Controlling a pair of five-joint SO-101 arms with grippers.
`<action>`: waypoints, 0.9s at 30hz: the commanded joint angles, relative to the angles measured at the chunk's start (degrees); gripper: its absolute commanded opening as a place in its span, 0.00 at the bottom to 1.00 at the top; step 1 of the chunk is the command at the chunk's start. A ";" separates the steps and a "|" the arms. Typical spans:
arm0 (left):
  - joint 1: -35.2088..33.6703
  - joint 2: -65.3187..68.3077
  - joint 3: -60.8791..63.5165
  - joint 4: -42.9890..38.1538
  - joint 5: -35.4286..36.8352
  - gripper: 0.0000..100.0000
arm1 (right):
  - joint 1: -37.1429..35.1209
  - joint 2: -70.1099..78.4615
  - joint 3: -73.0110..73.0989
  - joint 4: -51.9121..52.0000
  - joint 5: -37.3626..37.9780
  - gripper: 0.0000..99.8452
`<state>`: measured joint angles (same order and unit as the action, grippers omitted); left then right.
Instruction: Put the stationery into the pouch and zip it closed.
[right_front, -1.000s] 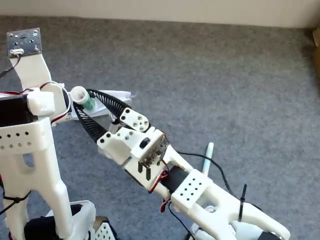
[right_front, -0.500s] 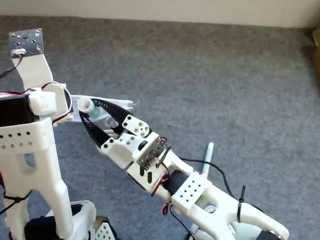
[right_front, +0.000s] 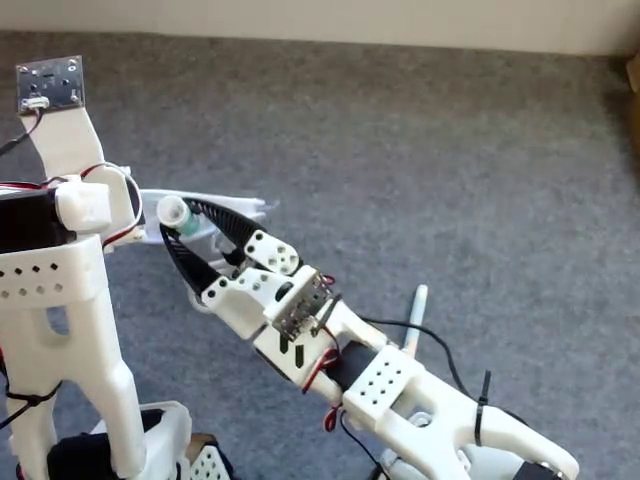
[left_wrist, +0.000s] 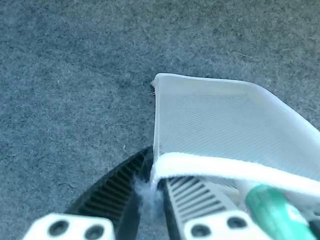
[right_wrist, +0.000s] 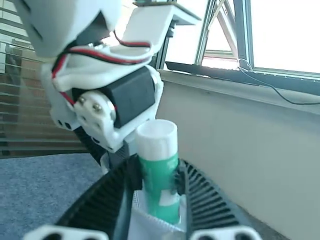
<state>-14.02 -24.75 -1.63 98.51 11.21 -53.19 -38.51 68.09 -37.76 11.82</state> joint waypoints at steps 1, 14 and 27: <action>0.92 1.36 -0.57 0.35 0.53 0.01 | 0.66 -1.01 -0.48 4.09 0.35 0.13; 0.92 1.01 2.51 -1.67 0.53 0.01 | 0.57 -1.01 -0.75 5.85 0.53 0.13; 0.92 1.01 3.30 -2.64 0.53 0.01 | 2.07 -6.11 -12.79 36.97 0.26 0.13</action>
<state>-14.02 -24.84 1.19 96.92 11.21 -52.66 -41.67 59.30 -8.13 11.82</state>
